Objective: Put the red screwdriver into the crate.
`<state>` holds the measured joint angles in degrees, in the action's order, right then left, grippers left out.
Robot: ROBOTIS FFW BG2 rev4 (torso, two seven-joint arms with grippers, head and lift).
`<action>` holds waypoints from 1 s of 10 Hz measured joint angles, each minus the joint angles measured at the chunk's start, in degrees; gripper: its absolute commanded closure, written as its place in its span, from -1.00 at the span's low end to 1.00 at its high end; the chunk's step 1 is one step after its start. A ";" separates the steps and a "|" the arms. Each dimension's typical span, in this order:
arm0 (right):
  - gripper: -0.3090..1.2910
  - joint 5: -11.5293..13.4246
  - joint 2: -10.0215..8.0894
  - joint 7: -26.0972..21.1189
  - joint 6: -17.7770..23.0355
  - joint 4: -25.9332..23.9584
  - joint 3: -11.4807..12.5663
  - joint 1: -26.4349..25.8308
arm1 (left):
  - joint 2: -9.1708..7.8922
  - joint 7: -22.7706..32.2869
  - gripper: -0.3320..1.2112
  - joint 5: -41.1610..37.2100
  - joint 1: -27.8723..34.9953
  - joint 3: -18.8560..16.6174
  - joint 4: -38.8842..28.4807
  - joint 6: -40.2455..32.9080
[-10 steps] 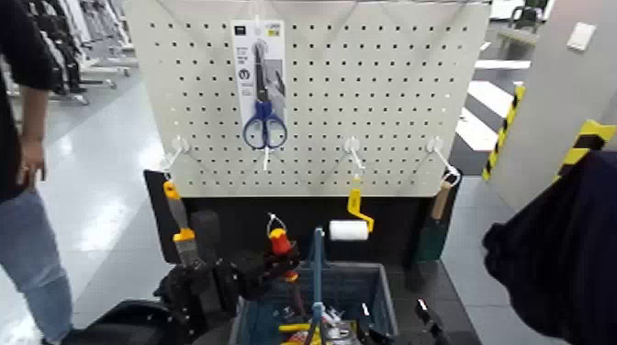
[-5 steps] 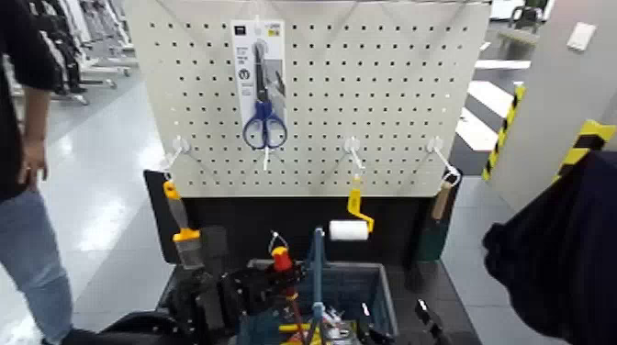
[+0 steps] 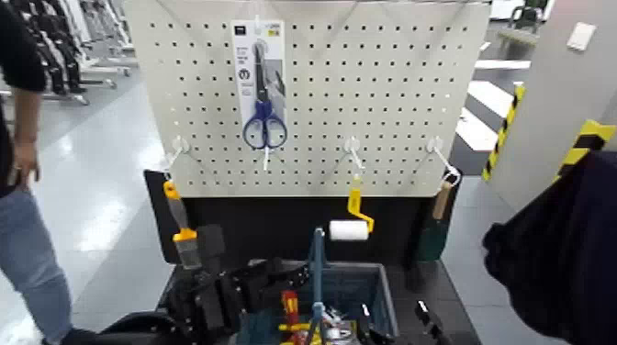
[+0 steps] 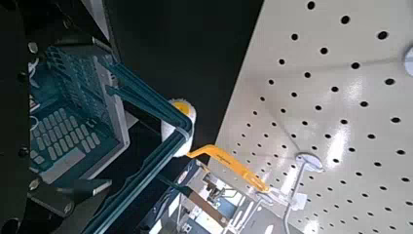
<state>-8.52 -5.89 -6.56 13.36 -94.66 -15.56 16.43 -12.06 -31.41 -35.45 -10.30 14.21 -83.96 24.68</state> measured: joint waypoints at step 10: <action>-0.44 0.19 0.26 0.06 0.15 -0.30 0.56 0.34 | 1.15 12.62 -0.45 16.93 12.69 -6.31 -12.52 -21.49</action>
<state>-8.33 -5.63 -6.50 13.51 -94.96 -14.99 16.77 -10.90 -18.79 -18.51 2.39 7.90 -96.48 3.19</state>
